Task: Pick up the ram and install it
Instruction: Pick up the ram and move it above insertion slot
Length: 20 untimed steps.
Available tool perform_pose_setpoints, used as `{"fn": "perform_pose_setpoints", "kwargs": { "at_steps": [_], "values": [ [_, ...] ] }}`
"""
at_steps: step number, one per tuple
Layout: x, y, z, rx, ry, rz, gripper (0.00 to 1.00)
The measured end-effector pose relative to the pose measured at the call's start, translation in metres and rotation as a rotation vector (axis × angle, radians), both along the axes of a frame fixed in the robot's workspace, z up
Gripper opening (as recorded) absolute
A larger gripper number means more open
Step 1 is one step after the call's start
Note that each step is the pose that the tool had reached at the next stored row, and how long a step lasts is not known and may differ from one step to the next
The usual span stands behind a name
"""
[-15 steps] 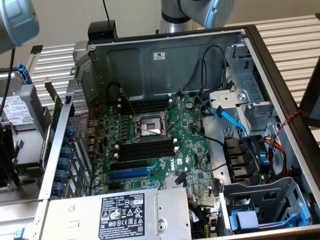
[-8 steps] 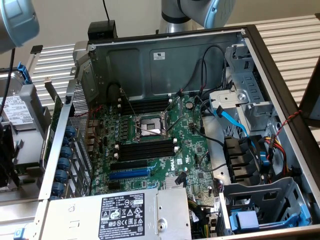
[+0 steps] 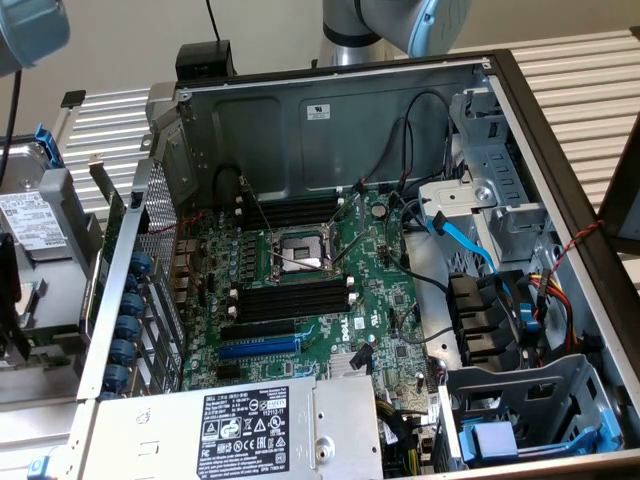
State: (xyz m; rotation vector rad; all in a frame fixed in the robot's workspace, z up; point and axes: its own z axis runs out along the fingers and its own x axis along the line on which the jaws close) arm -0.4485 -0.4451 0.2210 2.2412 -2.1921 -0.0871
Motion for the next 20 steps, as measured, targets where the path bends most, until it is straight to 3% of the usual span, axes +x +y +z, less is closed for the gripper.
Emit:
{"fn": "perform_pose_setpoints", "kwargs": {
  "at_steps": [8, 14, 20],
  "values": [
    [0.000, 0.0000, 0.0354, -0.0002, 0.0000, 0.000, 0.13],
    [0.000, 0.0000, 0.0458, -0.0009, 0.0000, 0.000, 0.13],
    [0.006, 0.0000, 0.0720, -0.0038, 0.0000, 0.000, 0.13]
  ]
}}
